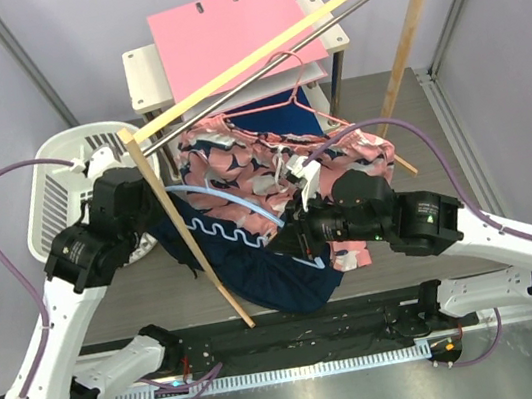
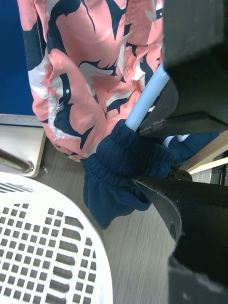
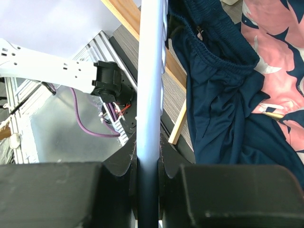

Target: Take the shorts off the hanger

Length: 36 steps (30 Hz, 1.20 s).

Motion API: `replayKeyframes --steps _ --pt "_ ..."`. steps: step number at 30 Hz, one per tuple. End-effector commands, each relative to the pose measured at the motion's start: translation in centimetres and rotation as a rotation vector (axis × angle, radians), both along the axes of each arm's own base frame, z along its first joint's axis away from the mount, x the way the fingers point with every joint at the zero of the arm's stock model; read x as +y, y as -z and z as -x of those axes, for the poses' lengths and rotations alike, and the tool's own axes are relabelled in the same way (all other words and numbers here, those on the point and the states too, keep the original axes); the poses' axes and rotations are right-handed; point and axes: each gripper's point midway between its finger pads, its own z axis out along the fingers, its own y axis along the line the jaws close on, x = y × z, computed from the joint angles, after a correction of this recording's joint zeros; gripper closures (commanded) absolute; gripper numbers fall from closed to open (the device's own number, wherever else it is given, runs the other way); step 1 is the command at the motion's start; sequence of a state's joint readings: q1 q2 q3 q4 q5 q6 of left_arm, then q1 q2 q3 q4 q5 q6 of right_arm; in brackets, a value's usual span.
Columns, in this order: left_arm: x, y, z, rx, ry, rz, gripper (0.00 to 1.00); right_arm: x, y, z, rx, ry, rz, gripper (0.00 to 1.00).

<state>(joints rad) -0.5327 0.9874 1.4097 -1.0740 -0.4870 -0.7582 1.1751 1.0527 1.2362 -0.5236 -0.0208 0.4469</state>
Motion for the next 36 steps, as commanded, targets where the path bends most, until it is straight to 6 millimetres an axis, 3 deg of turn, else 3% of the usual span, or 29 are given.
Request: replayKeyframes --steps 1,12,23,27,30,31,36 --pt "1.4 -1.1 -0.1 -0.053 -0.05 -0.03 0.64 0.0 -7.1 0.1 -0.102 -0.009 -0.218 0.99" --pt "2.7 -1.5 -0.6 -0.051 -0.09 -0.111 0.99 -0.5 -6.9 0.2 -0.106 -0.005 -0.223 0.99" --pt "4.5 -2.4 0.2 -0.073 -0.159 -0.136 1.0 -2.3 -7.1 -0.1 -0.105 0.056 -0.235 0.99" --pt "5.4 -4.2 0.7 -0.125 -0.199 -0.122 1.0 -4.9 -6.3 0.4 -0.111 0.083 -0.192 0.99" --pt "5.3 -5.0 0.8 -0.155 -0.2 -0.086 1.0 -8.0 -6.4 0.3 -0.13 0.153 -0.214 0.99" --pt "5.3 -5.1 1.0 -0.162 -0.199 -0.075 1.0 -9.6 -7.6 0.7 -0.151 0.168 -0.265 0.99" --pt "4.1 -4.9 0.7 -0.169 -0.17 -0.006 1.0 -11.5 -10.3 1.2 -0.235 0.164 -0.322 0.99"
